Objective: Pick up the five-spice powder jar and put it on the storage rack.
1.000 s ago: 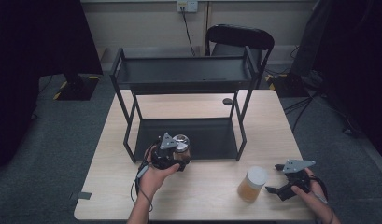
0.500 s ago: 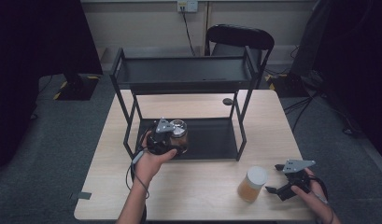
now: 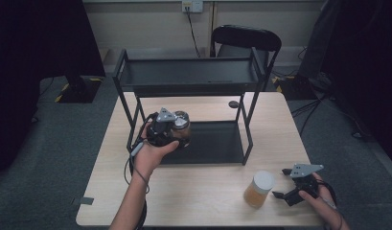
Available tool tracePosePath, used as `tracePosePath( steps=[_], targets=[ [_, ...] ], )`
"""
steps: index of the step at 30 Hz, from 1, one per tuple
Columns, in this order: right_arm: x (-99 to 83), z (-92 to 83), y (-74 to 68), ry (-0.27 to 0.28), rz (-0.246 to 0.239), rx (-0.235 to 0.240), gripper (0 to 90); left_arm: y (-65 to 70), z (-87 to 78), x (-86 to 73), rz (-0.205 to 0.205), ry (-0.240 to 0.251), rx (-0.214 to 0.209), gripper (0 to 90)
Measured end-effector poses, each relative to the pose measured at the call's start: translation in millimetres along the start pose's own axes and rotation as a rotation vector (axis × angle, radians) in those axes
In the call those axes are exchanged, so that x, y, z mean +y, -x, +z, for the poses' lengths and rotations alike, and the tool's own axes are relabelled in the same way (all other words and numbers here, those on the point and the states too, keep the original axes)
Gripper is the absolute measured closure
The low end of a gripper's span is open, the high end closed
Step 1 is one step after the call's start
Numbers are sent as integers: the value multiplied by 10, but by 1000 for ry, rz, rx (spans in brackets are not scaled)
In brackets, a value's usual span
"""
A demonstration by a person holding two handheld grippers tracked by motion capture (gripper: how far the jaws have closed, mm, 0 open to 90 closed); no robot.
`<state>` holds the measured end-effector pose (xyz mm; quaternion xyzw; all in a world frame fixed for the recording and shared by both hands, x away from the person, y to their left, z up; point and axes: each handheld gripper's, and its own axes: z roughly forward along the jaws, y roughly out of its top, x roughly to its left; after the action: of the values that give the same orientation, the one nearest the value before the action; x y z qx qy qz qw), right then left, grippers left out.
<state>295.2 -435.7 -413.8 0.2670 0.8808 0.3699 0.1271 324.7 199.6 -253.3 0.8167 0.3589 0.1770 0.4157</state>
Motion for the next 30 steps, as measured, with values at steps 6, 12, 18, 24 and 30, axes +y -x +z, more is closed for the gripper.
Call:
tracePosePath(
  steps=[6, 12, 18, 24, 30],
  targets=[
    [0, 0, 0, 0, 0, 0, 0, -31, -95, 133, 4, 5, 0, 309],
    [0, 0, 0, 0, 0, 0, 0, -36, -218, 297, 14, 10, 3, 308],
    [-1, 1, 0, 1, 0, 0, 0, -71, -317, 408, 14, 22, -14, 308],
    [-1, 0, 0, 1, 0, 0, 0, -69, -401, 526, 25, 10, 2, 309],
    [0, 0, 0, 1, 1, 0, 0, -68, -512, 646, 24, 17, 14, 308]
  ],
)
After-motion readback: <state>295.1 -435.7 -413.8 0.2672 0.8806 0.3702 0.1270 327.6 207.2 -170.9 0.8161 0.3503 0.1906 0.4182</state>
